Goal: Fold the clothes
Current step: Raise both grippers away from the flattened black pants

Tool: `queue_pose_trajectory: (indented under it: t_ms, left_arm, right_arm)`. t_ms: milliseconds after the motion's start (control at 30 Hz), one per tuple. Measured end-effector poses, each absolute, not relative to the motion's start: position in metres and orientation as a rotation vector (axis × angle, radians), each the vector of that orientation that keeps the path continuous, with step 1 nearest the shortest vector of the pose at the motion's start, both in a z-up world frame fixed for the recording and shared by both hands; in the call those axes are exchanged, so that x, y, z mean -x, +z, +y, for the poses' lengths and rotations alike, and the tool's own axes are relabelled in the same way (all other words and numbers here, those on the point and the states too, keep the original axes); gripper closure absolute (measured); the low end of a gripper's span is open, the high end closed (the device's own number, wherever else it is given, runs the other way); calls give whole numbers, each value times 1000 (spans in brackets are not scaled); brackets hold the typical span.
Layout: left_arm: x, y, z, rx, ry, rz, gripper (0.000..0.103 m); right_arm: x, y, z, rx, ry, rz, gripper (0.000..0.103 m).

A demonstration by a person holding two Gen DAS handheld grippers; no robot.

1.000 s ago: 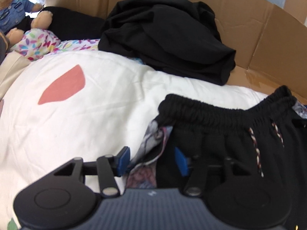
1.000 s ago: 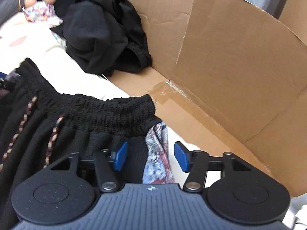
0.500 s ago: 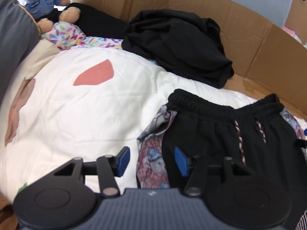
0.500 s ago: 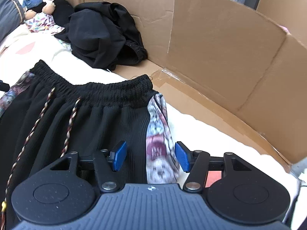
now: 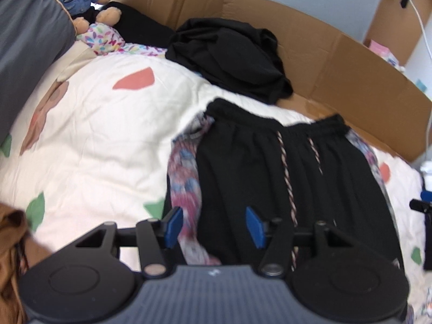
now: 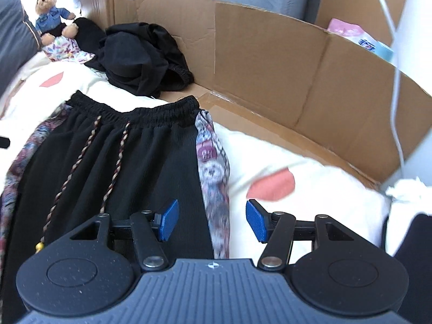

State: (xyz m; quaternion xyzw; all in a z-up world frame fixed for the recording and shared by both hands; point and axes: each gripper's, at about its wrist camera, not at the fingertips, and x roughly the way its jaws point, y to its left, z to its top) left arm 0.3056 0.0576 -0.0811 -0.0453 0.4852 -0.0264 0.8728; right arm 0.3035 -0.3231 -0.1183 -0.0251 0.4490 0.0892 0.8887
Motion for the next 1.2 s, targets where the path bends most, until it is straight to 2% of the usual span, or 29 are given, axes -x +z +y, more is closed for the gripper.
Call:
queue_pose_trajectory:
  t_ms: [333,467,533,633,867,967,1200]
  left_arm:
    - [-242,-58,68,201,-32,1040,49]
    - [-218,-57,73,188,-37,1049,55]
    - [-204,-62,76,206,-50,1067,60]
    - [-188,-71,81,269,-69,1088,61]
    - [-162,-101,60,231,-107,1156,62]
    - [-157,-116,50,214,-106,1206,67]
    - [-155,-134,36,218,-94,1255,67]
  right_arm:
    - [-240,-91,-332,9,140,915,43]
    - [-215,-80,-331,-60,140,895,43]
    - [-203,-76,-328,-94,141,890,43]
    - [-190,-74,-320,-93,143,895,43]
    - [-169,-74,-306,-144,135,903,43]
    - [-163,-79,-303,-155,145,913,43]
    - [-148,-93,-305,-220,158,948,43]
